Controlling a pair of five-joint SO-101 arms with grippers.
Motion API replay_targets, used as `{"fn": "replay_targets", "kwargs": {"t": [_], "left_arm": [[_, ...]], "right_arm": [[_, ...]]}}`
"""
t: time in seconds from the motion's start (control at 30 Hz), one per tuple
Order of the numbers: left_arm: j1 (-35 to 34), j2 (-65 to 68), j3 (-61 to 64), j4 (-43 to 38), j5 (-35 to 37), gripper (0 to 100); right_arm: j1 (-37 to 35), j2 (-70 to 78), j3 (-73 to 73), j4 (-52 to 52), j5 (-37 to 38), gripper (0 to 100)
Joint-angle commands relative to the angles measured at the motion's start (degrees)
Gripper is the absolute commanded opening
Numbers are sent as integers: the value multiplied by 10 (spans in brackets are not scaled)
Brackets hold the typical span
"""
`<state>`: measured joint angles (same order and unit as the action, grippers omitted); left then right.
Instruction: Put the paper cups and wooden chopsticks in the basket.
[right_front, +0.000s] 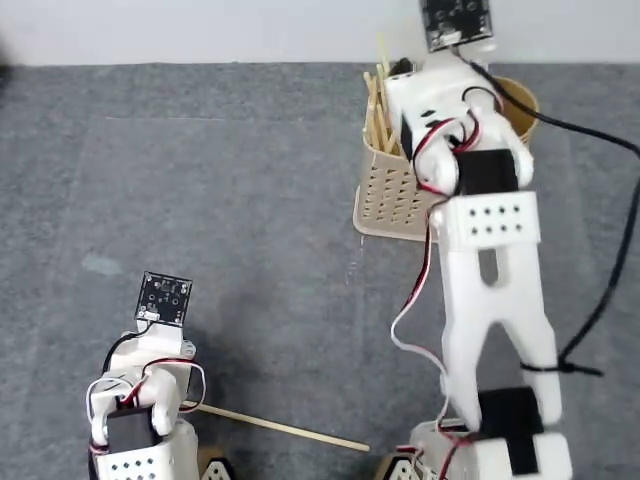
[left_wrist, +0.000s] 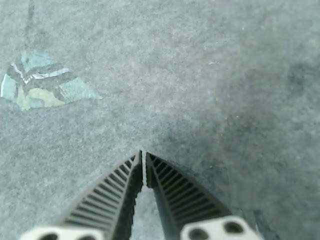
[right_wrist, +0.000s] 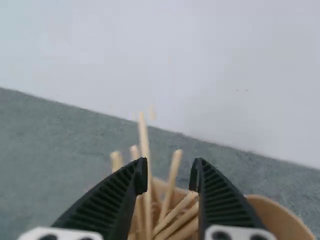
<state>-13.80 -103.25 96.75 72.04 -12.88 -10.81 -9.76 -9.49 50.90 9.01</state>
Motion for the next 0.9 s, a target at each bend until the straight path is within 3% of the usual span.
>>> {"fn": "replay_targets", "kwargs": {"t": [0.0,0.47,0.7,0.87], "left_arm": [[0,-9,-4,4,4,15],[0,-9,-4,4,4,15],[0,-9,-4,4,4,15],[0,-9,-4,4,4,15]], "right_arm": [[-36,-61,-47,124,8,136],[-180,-72,-44,522,52,136],[-278,-144,157,518,114,136],[-371,-268,315,490,103,136]]}}
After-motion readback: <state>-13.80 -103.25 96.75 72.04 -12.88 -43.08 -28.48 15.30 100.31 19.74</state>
